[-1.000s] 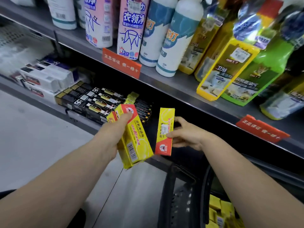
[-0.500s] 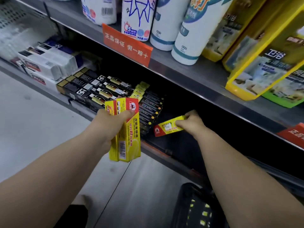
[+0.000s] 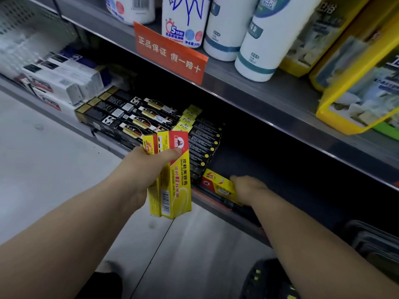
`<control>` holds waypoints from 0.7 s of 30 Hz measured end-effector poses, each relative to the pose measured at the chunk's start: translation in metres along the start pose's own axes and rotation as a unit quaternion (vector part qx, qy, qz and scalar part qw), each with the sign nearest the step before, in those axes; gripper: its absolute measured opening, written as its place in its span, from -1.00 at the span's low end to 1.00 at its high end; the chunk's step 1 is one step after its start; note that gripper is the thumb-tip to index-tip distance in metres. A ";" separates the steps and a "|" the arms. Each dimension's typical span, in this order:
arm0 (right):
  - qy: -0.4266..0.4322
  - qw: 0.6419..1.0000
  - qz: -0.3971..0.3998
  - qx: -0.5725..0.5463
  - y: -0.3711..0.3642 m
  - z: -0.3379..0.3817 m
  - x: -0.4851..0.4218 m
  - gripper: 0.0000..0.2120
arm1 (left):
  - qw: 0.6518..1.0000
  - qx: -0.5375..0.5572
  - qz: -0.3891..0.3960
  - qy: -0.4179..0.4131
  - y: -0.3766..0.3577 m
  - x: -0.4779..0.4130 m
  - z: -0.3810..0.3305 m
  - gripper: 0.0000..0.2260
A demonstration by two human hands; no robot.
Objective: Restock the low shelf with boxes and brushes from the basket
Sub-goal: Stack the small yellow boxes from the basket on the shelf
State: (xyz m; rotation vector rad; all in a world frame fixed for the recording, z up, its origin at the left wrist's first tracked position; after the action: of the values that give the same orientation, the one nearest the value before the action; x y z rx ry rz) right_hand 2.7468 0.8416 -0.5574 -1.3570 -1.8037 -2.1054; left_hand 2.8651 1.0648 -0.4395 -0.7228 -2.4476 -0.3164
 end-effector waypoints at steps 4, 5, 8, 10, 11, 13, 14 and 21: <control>0.000 1.000 0.016 0.014 -0.004 0.004 0.001 -0.59 | 1.000 0.005 0.007 0.001 -0.001 -0.001 0.000 -0.86; 0.002 1.000 0.018 0.017 -0.003 0.004 0.002 -0.57 | 1.000 0.007 0.009 0.000 -0.002 0.000 -0.001 -0.86; 0.011 0.999 0.021 0.031 -0.002 0.004 0.002 -0.50 | 1.000 0.014 0.014 0.004 -0.003 0.002 0.000 -0.83; 0.013 0.999 0.022 0.033 -0.002 0.005 0.004 -0.44 | 1.000 0.018 0.019 0.009 -0.004 0.004 0.000 -0.83; 0.012 0.999 0.024 0.030 -0.002 0.006 0.004 -0.42 | 1.000 0.020 0.022 0.011 -0.005 0.005 0.000 -0.83; 0.014 0.999 0.028 0.021 -0.002 0.007 0.003 -0.39 | 0.999 0.022 0.026 0.012 -0.005 0.007 0.000 -0.86; 0.014 0.999 0.035 0.019 -0.002 0.007 0.003 -0.35 | 0.999 0.025 0.027 0.015 -0.005 0.008 0.000 -0.86; -0.038 0.999 0.019 -0.008 0.030 0.018 0.023 -0.41 | 0.998 0.057 0.015 0.039 -0.004 0.009 -0.002 -0.79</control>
State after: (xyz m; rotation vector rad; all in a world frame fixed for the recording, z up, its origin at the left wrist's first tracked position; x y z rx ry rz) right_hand 2.7593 0.8575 -0.5215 -1.4815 -1.7765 -2.0824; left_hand 2.8574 1.0651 -0.4328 -0.6853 -2.3570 -0.1887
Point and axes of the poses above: each hand's wrist, its own x-axis away from the middle knuckle, its own y-axis out of the back of the hand, z = x × y, the point moved 4 cm from there along -x, towards the middle knuckle, and after that the axes turned 5 degrees about -x, right-handed, at the moved point
